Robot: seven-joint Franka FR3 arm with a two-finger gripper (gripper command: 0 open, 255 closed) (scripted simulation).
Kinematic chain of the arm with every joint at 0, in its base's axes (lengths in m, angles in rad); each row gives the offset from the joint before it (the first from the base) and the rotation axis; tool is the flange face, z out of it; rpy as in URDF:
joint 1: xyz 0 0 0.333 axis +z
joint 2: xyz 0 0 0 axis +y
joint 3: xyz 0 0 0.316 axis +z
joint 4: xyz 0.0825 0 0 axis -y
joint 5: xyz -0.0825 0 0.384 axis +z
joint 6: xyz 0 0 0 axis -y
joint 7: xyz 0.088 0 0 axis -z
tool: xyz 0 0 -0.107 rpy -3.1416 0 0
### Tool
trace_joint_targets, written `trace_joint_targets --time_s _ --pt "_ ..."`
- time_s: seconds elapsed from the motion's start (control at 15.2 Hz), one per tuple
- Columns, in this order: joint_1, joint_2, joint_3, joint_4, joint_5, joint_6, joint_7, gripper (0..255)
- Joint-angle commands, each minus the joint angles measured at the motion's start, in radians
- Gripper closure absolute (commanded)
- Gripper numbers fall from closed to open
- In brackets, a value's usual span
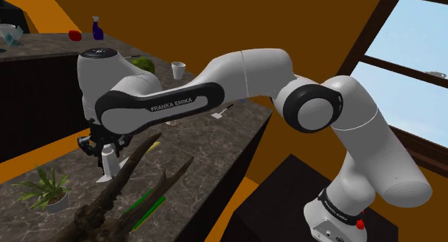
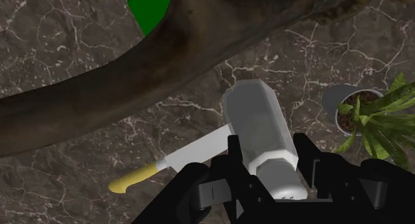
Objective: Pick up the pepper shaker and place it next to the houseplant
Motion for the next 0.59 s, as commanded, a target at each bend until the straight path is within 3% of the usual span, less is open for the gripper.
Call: trace_joint_targets --time_s 0.0,0.53 --pt "0.001 0.017 -0.002 0.002 -0.002 0.016 0.001 255" --pt "0.003 0.073 -0.010 -0.007 -0.010 0.080 0.007 255"
